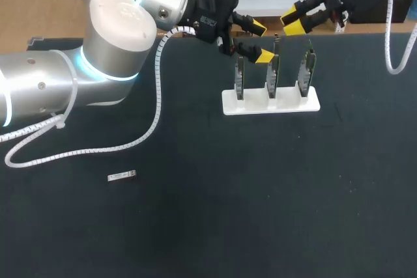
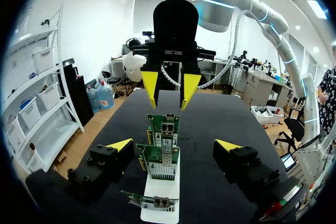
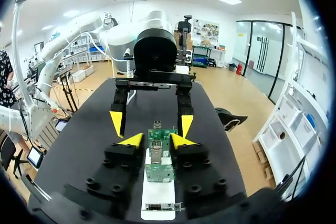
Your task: Pick up the optical module with the left hand, and insert it into the network port with the right hand.
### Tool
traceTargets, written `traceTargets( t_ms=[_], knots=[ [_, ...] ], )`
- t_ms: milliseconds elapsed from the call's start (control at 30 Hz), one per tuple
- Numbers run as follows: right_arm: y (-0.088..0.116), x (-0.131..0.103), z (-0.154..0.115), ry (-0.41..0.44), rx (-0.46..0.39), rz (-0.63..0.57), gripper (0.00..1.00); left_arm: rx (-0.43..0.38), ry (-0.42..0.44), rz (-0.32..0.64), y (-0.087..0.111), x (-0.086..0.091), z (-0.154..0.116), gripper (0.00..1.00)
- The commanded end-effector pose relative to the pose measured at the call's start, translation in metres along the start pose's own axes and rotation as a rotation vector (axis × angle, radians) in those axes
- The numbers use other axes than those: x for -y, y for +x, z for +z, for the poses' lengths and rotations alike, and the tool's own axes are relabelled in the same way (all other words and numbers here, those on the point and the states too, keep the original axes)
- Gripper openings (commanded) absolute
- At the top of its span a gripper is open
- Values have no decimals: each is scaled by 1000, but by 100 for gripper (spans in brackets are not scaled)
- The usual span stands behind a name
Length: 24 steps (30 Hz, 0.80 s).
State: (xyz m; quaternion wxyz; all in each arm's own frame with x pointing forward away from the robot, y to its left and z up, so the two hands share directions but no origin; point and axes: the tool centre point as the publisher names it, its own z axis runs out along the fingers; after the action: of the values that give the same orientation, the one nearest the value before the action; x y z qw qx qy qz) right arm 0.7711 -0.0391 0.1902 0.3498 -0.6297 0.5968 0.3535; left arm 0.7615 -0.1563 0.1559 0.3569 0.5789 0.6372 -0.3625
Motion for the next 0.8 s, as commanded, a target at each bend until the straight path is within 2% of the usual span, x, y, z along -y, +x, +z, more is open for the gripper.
traceTargets(
  t_ms=[33, 433, 800],
  knots=[
    [-2, 5, 6, -11, -1, -7, 0, -6, 3, -2, -1, -2, 1, 100],
    [-2, 9, 17, -37, 1, -10, 0, -6, 3, -2, -1, -2, 1, 100],
    [6, 6, 22, -51, -12, 14, 0, -6, 3, -2, -1, -2, 1, 100]
  ],
)
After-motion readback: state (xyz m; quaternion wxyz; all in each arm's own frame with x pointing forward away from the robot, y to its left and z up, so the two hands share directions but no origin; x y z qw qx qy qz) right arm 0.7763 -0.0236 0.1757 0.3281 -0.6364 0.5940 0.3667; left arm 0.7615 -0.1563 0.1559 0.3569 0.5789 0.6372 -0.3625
